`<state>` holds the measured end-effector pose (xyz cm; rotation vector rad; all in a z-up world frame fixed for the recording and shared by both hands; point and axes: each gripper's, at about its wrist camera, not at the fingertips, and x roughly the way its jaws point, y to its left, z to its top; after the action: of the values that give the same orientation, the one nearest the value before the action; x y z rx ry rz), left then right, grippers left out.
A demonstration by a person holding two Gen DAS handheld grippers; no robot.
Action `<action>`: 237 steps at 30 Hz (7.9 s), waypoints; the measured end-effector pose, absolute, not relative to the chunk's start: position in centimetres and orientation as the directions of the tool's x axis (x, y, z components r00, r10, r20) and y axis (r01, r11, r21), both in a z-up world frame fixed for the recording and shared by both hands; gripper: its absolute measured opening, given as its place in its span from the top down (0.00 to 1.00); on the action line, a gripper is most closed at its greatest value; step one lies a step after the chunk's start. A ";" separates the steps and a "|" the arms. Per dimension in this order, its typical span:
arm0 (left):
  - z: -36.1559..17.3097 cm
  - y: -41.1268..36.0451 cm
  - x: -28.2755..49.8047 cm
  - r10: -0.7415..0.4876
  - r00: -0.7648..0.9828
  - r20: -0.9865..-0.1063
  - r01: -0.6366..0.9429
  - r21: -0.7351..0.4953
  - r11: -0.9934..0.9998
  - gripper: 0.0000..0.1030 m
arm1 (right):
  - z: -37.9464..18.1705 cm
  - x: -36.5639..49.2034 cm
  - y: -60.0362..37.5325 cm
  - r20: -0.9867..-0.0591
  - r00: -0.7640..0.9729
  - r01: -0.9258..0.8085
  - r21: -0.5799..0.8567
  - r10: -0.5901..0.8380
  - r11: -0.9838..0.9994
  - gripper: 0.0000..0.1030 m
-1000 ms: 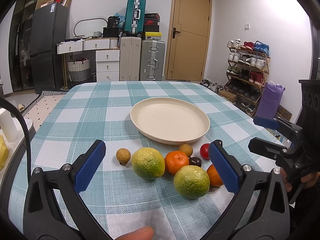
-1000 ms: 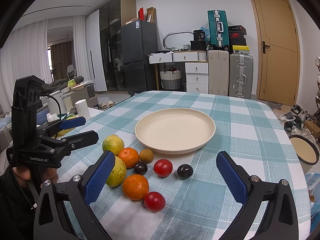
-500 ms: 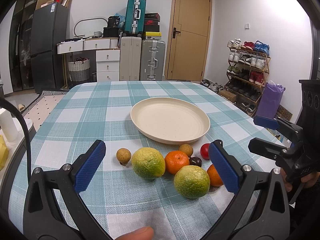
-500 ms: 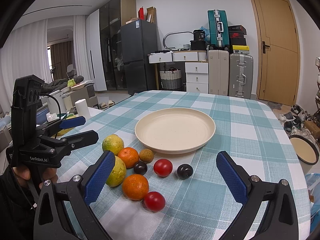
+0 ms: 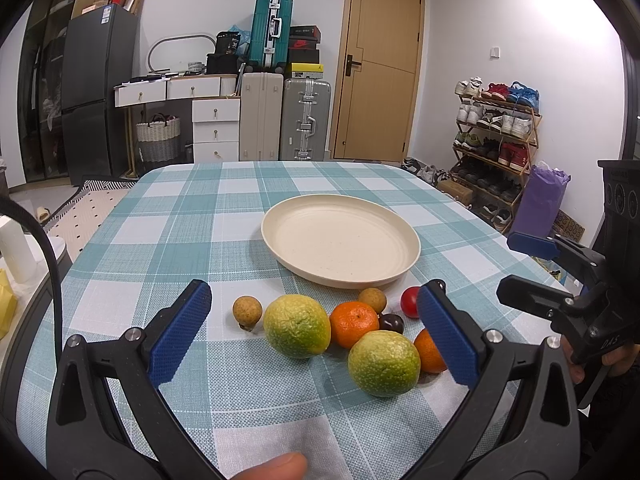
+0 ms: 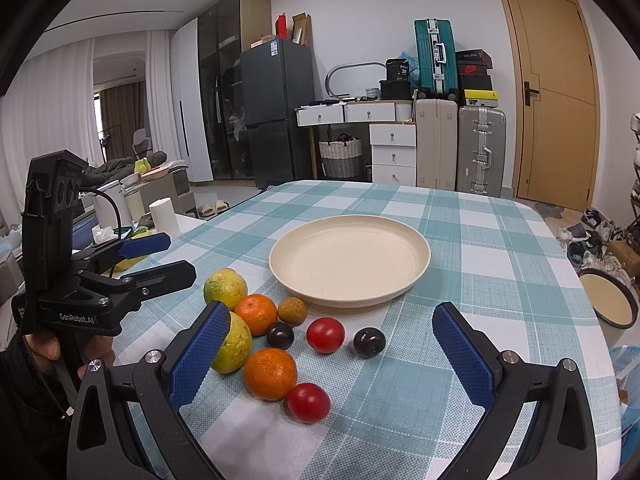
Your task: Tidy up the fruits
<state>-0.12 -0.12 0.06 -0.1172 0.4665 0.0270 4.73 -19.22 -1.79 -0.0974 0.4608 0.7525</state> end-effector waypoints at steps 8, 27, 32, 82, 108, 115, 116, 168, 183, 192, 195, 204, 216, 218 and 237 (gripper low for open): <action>0.2 -0.2 -0.1 0.000 0.893 -0.450 -0.054 -0.106 0.993 0.00 | -1.9 4.8 -19.3 -0.438 0.636 -0.678 0.077 0.636 0.731 0.00; -0.1 -0.4 0.1 -0.028 0.896 -0.444 -0.022 -0.108 0.994 0.00 | -2.5 5.5 -19.4 -0.478 0.627 -0.664 0.084 0.615 0.743 0.00; -0.1 -0.4 0.3 -0.048 0.882 -0.468 -0.005 -0.112 0.994 0.00 | -3.0 6.5 -19.1 -0.538 0.622 -0.635 0.079 0.569 0.768 0.00; -4.4 -4.6 3.9 -0.236 0.664 -0.709 0.226 -0.111 0.968 0.55 | -6.9 5.8 -17.0 -0.762 0.328 -0.767 0.130 0.559 0.628 0.70; 0.4 0.0 4.5 -0.159 0.818 -0.553 0.084 -0.160 0.984 0.55 | -3.1 8.8 -17.1 -0.644 0.469 -0.695 0.152 0.604 0.703 0.73; 0.7 1.0 6.6 -0.118 0.831 -0.544 0.040 -0.152 0.988 0.55 | -2.5 10.6 -16.4 -0.637 0.482 -0.676 0.166 0.602 0.718 0.73; 0.7 1.1 7.1 -0.113 0.831 -0.544 0.036 -0.150 0.988 0.55 | -2.4 10.8 -16.4 -0.637 0.486 -0.674 0.164 0.599 0.721 0.73; -3.0 0.5 17.5 -0.077 0.756 -0.650 0.022 -0.092 0.996 0.54 | -4.7 19.2 -12.7 -0.714 0.526 -0.613 0.059 0.463 0.788 0.57; 0.4 2.0 11.3 -0.044 0.820 -0.571 0.000 -0.077 0.997 0.06 | -2.9 15.7 -15.7 -0.657 0.614 -0.558 0.032 0.438 0.829 0.00; 0.9 2.9 6.9 -0.009 0.821 -0.571 -0.029 -0.057 0.998 0.01 | -2.5 13.2 -16.7 -0.665 0.585 -0.578 0.059 0.464 0.814 0.00; 0.5 2.5 6.0 -0.022 0.814 -0.580 -0.017 -0.061 0.998 0.01 | -2.8 12.4 -16.5 -0.673 0.577 -0.592 0.046 0.463 0.805 0.00; -0.8 1.6 5.0 -0.023 0.788 -0.615 -0.011 -0.052 0.999 0.01 | -4.1 12.0 -16.4 -0.712 0.537 -0.607 0.046 0.452 0.793 0.00; -1.9 1.6 5.2 -0.009 0.765 -0.644 -0.021 -0.039 0.999 0.01 | -6.1 12.7 -16.7 -0.781 0.483 -0.614 0.019 0.396 0.789 0.00; -2.2 1.9 5.1 -0.007 0.761 -0.649 -0.028 -0.044 0.999 0.01 | -6.2 12.9 -17.1 -0.783 0.485 -0.608 0.018 0.389 0.794 0.00; -3.0 2.7 5.3 -0.020 0.750 -0.661 -0.039 -0.075 0.996 0.01 | -7.0 12.8 -17.0 -0.787 0.415 -0.657 0.087 0.456 0.749 0.54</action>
<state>5.25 2.68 -2.98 -0.0861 0.7226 0.0104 12.75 -17.01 -7.02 -0.2503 0.9012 0.7082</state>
